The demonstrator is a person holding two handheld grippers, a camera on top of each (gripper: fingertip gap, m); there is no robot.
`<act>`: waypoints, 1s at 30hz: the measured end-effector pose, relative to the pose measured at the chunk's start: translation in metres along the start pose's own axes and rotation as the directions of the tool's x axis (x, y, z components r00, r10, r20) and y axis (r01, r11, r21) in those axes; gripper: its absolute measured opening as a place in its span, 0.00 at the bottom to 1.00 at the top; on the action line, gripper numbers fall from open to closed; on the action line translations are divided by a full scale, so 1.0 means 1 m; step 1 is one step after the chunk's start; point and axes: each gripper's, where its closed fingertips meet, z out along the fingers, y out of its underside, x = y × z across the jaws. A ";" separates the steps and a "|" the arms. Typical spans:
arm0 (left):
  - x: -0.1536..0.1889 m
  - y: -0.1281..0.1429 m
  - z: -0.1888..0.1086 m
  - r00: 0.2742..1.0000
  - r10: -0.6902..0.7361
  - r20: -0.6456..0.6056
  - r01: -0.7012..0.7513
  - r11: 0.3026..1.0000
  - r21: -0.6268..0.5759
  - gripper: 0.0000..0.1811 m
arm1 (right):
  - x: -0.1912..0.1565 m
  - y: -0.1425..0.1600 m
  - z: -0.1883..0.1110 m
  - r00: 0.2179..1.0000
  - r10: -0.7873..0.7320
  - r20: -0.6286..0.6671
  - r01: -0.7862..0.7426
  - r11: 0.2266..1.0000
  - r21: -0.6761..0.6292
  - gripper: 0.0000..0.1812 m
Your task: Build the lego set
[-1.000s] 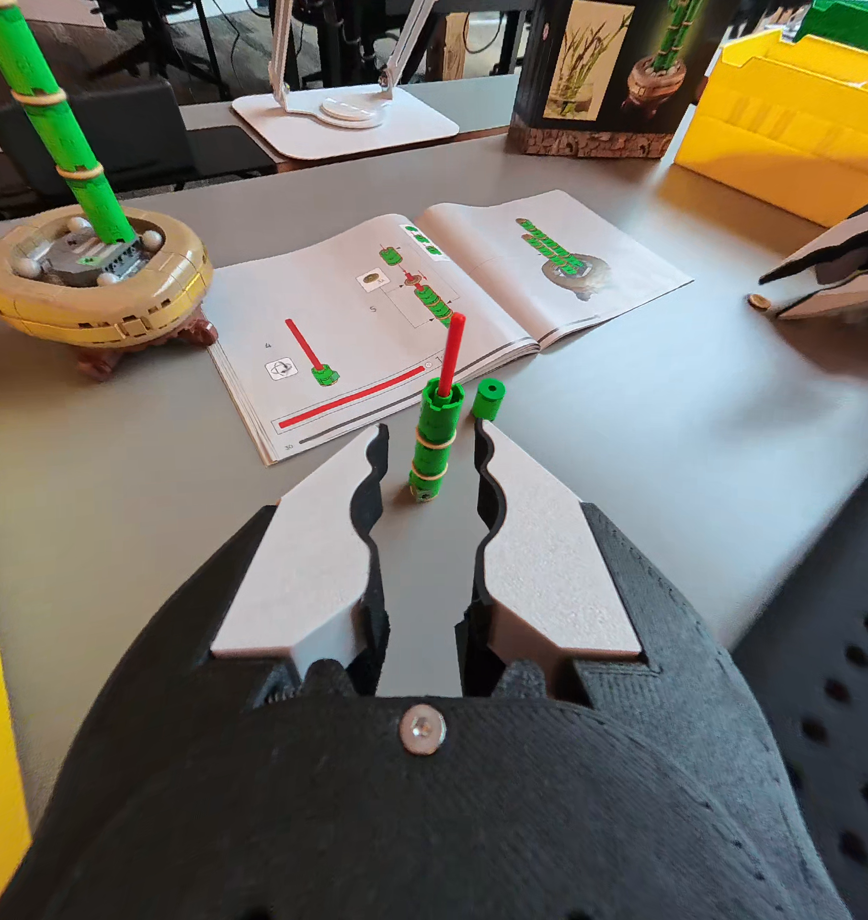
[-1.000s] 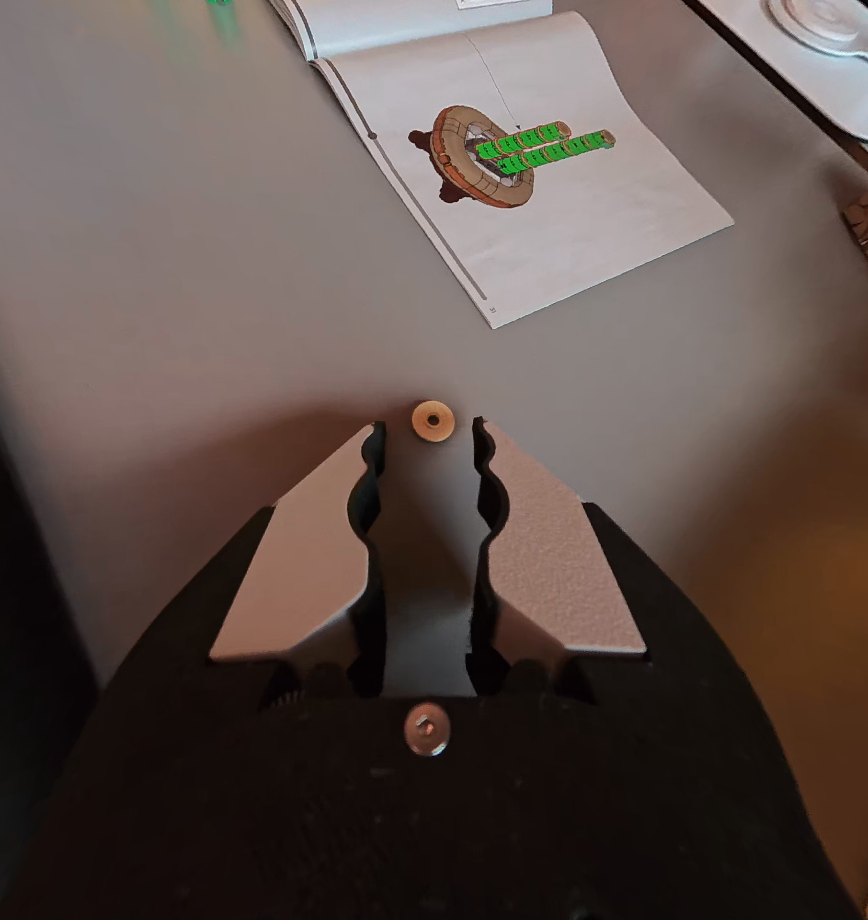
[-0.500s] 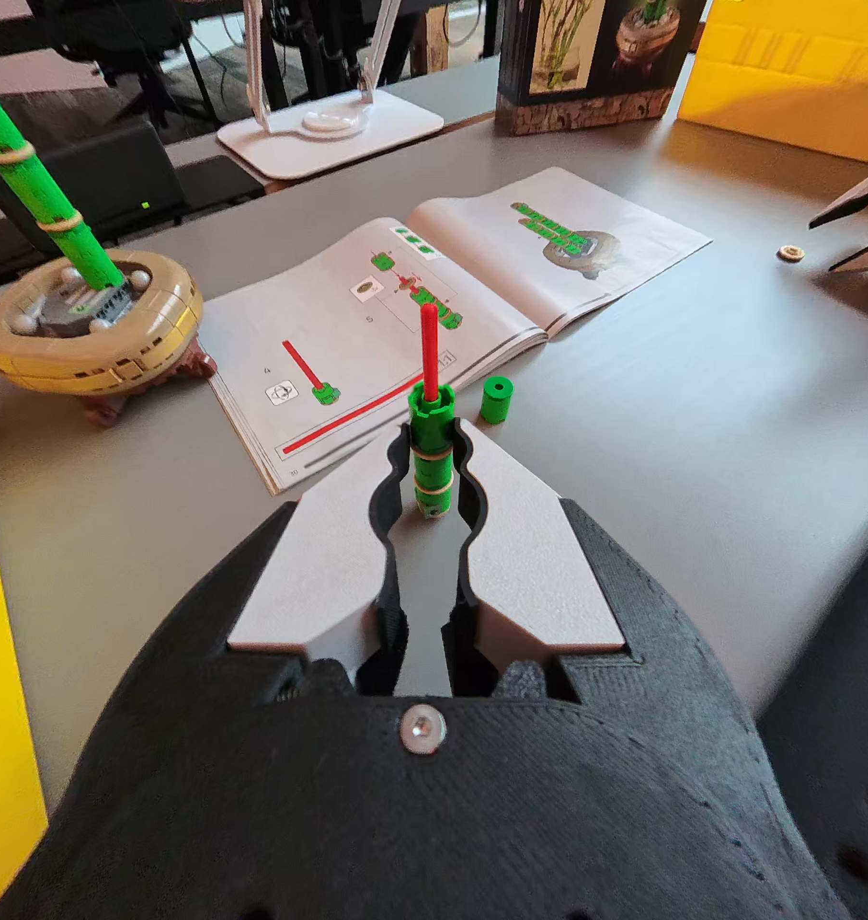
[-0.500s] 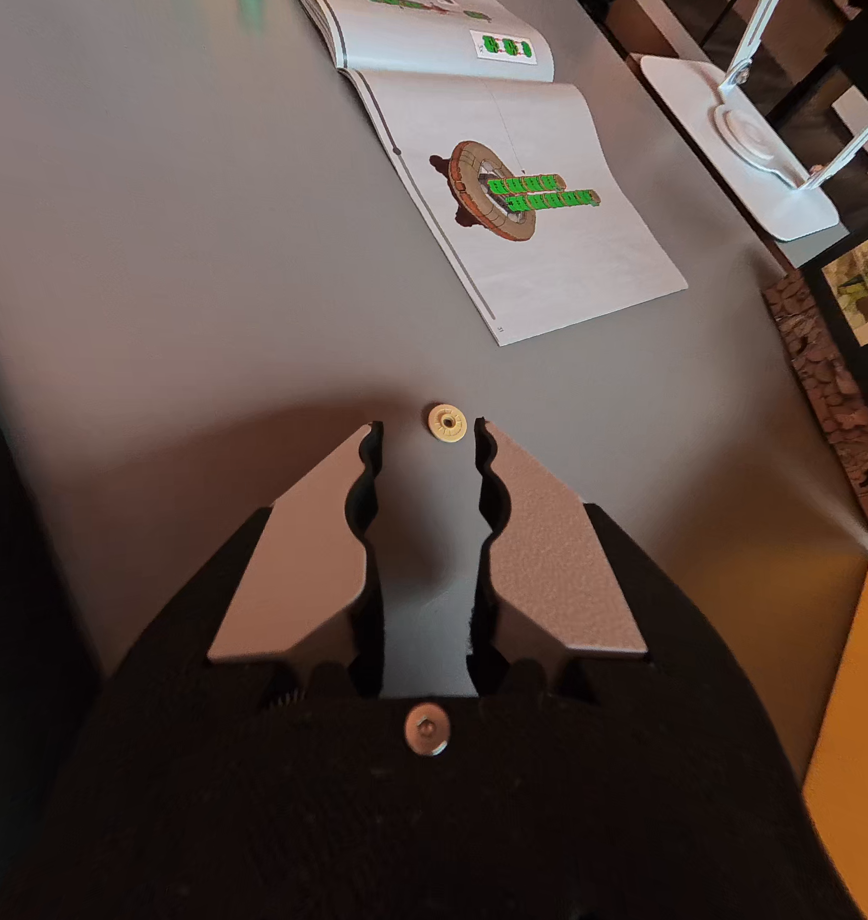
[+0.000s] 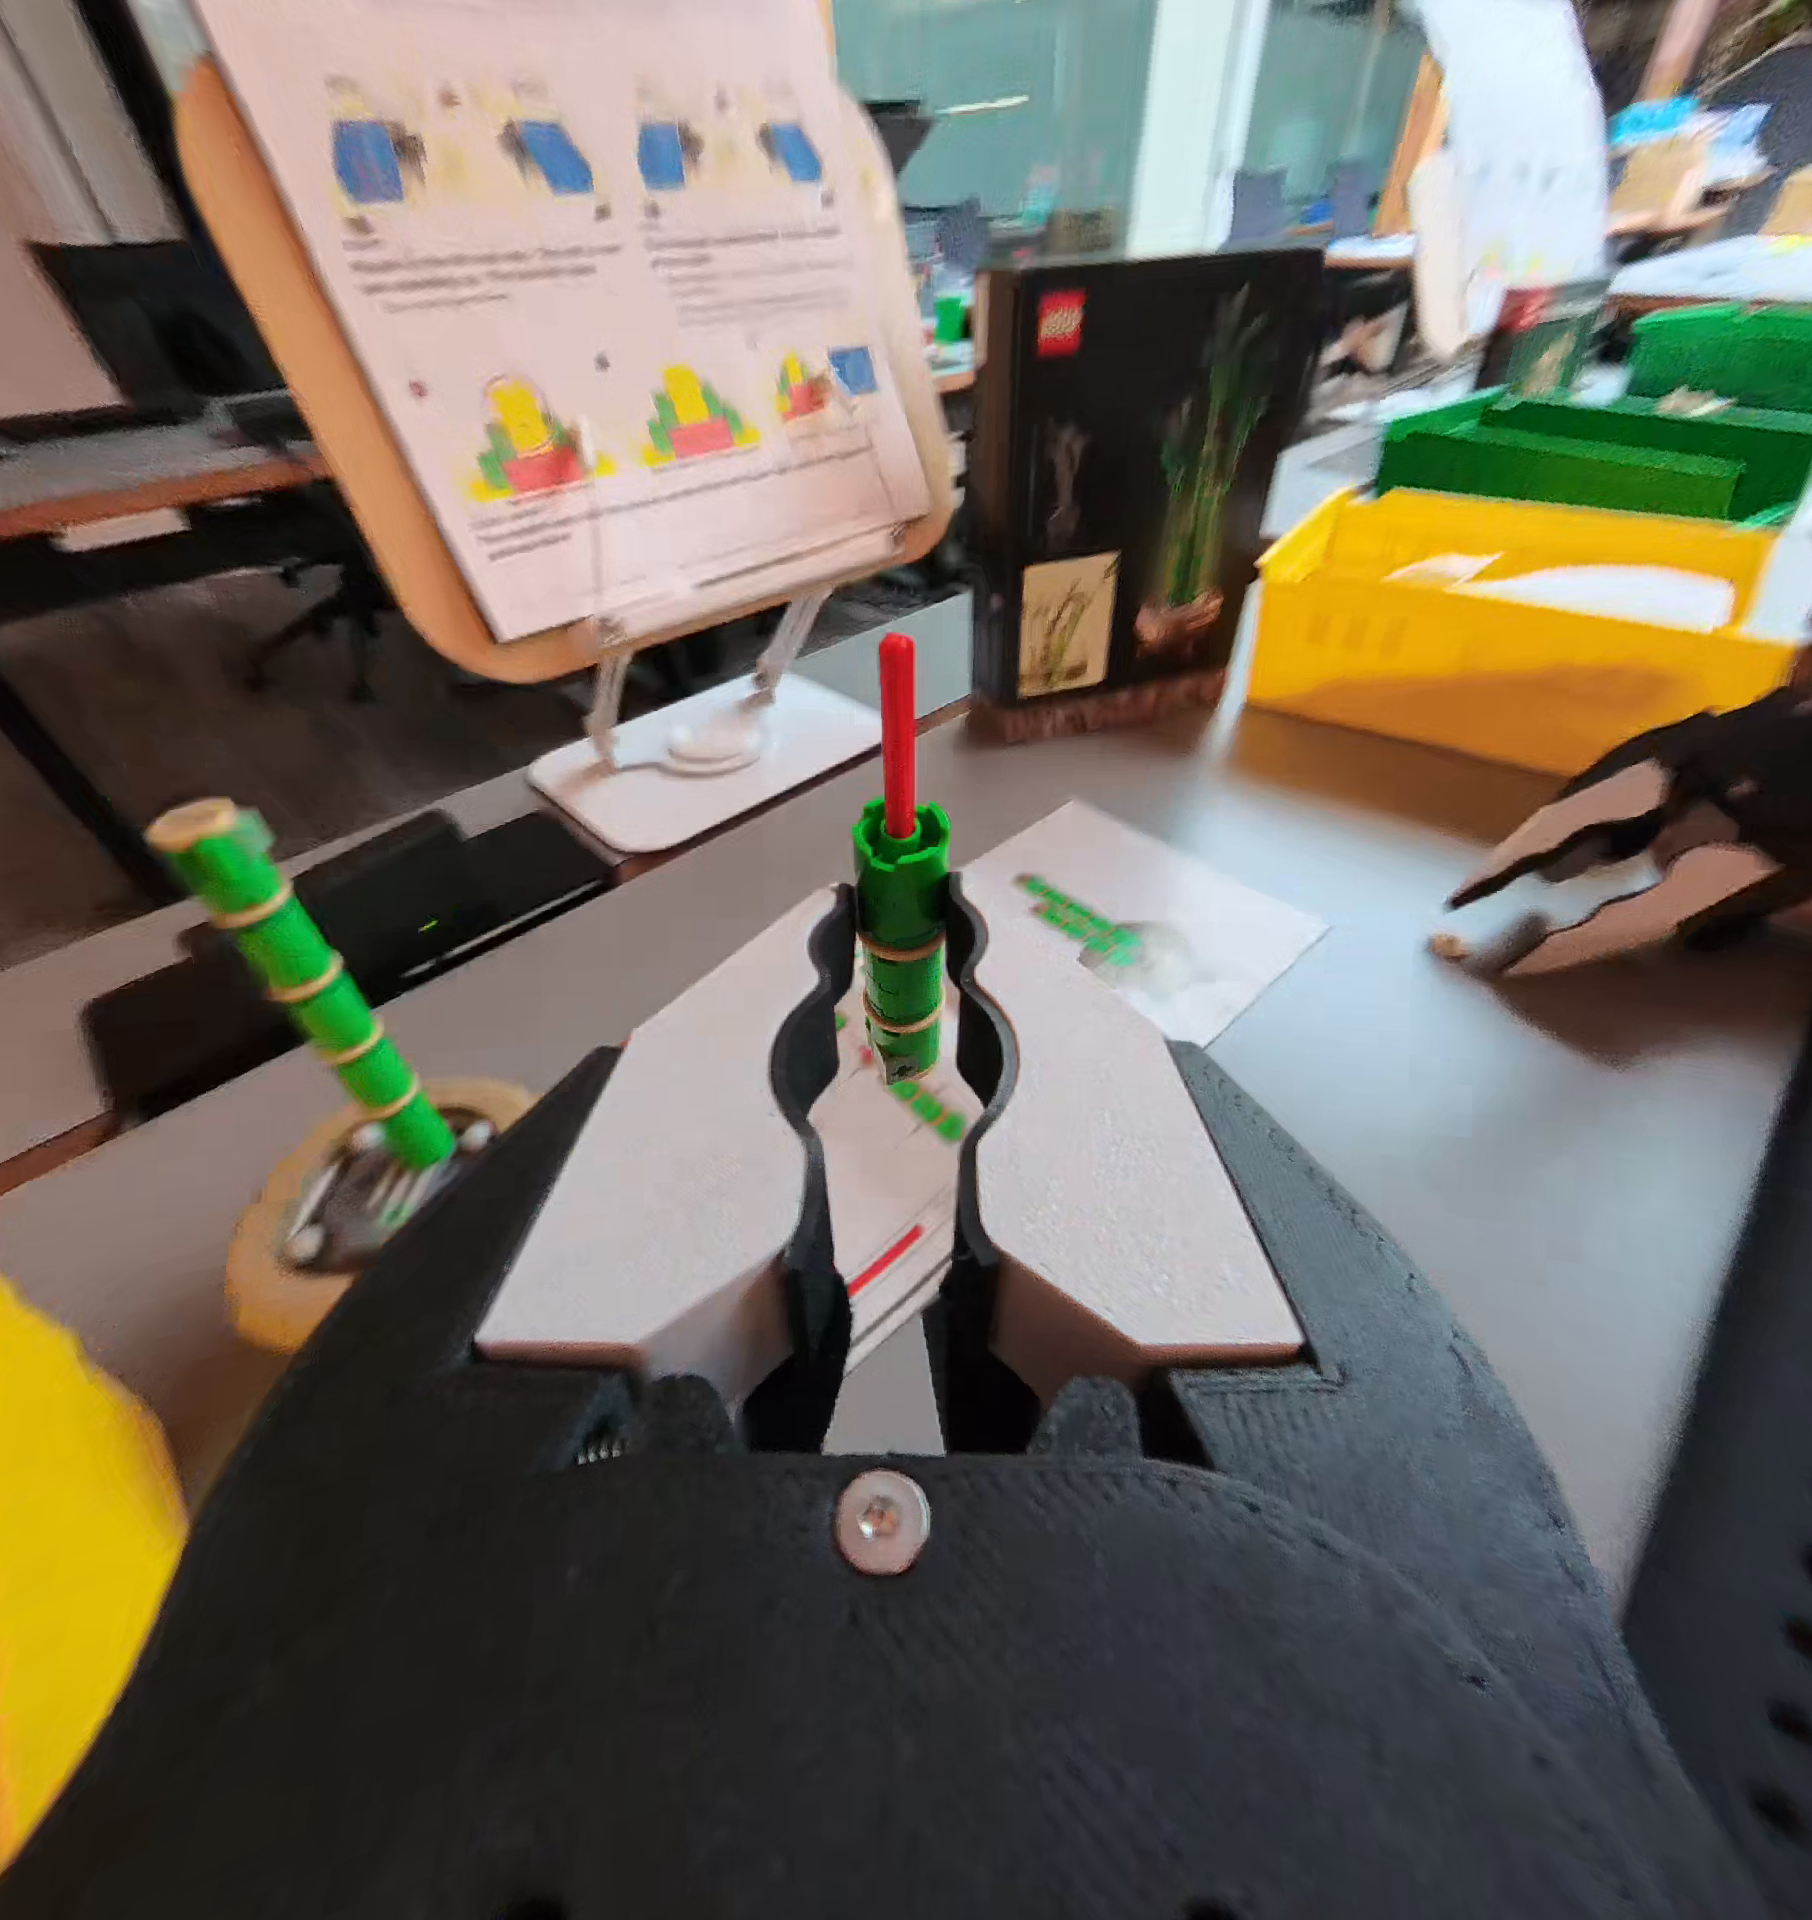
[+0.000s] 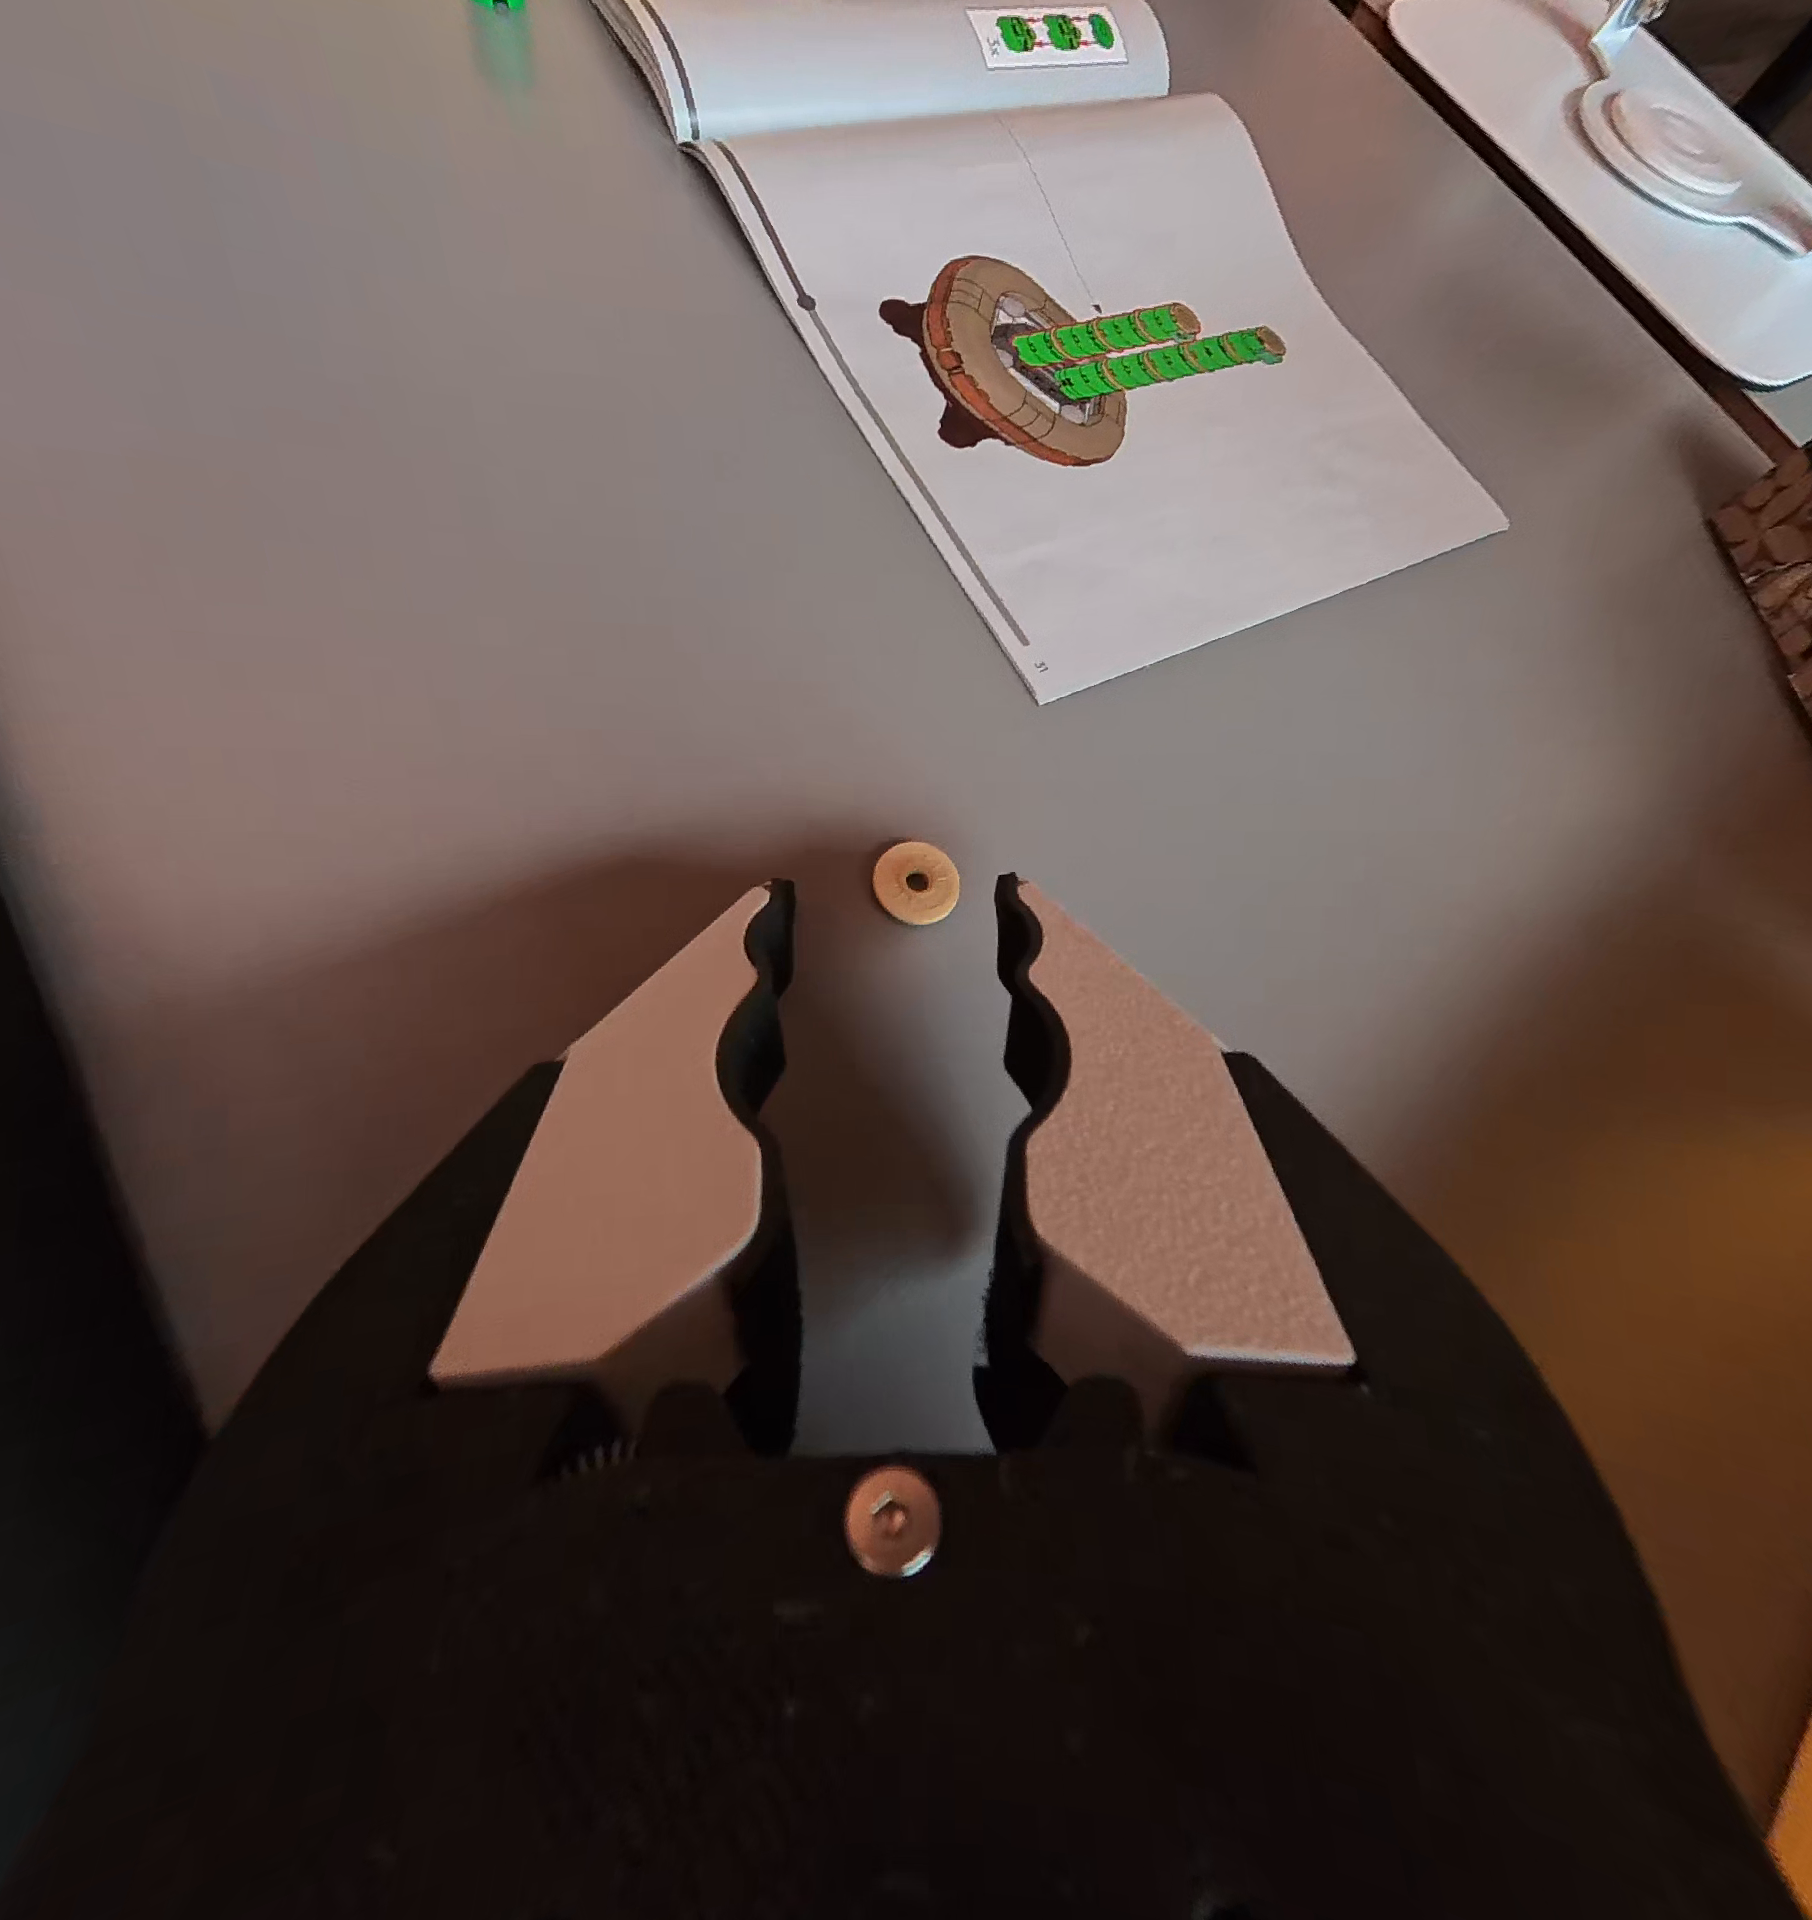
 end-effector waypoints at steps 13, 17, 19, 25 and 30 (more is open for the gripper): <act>-0.013 0.044 0.010 0.939 -0.229 -0.258 0.226 0.973 -0.043 0.08 | 0.043 -0.014 -0.012 0.950 -0.055 -0.306 0.088 0.992 0.093 0.16; -0.014 0.058 0.011 0.851 -0.395 -0.345 0.376 0.918 -0.125 0.08 | 0.050 -0.013 -0.012 0.886 -0.186 -0.425 0.220 0.975 0.033 0.16; -0.011 0.058 0.011 0.813 -0.438 -0.383 0.417 0.898 -0.143 0.08 | 0.050 -0.013 -0.011 0.884 -0.189 -0.427 0.221 0.975 0.025 0.16; 0.008 0.035 0.000 0.724 -0.462 -0.512 0.480 0.871 -0.106 0.08 | 0.041 -0.072 -0.041 0.893 -0.092 -0.440 0.221 0.942 0.251 0.15; 0.038 0.027 0.001 0.669 -0.445 -0.595 0.457 0.878 -0.142 0.08 | -0.061 -0.211 -0.004 0.992 -0.124 0.031 0.094 0.869 0.486 0.15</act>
